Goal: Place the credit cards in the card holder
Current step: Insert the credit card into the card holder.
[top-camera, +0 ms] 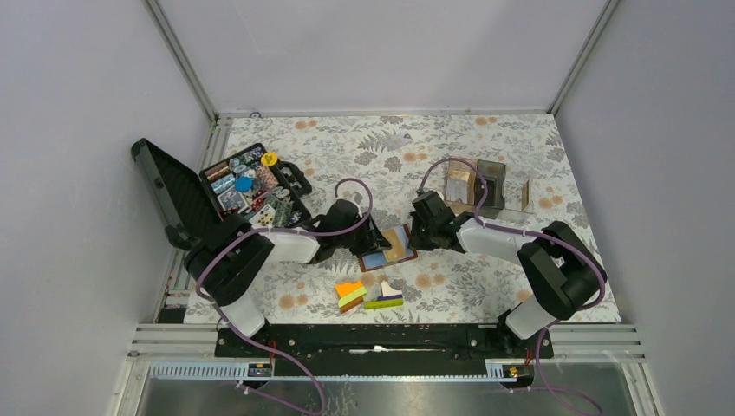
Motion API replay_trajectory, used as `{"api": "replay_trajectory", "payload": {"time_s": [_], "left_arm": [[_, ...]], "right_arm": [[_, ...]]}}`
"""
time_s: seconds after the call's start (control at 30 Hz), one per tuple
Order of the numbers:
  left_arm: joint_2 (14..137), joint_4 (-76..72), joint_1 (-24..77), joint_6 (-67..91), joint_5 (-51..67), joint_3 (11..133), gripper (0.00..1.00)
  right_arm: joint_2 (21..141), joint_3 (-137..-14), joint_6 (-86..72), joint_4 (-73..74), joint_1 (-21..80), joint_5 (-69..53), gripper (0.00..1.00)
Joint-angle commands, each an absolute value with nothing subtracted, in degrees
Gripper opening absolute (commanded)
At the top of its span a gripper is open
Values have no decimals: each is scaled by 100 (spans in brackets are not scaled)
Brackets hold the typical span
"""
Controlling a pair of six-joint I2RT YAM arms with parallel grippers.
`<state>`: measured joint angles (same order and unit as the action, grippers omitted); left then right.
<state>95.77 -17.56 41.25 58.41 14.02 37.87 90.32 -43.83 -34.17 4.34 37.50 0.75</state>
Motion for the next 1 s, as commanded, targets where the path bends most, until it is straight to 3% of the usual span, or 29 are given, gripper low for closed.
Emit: {"api": "replay_trajectory", "payload": {"time_s": [0.0,0.37,0.97], "left_arm": [[9846,-1203,4269,5569,1179,4254,37],[10109,-476,4448,5313,1117,4978,38],[10097,-1000,4698,5622,1288,5213,39]], "right_arm": [[9255,-4342,-3391,673,3743,143,6],[9284,-4342,-3395,610,3744,79,5],[9067,-4234,-3442,584,3744,95,11]]}}
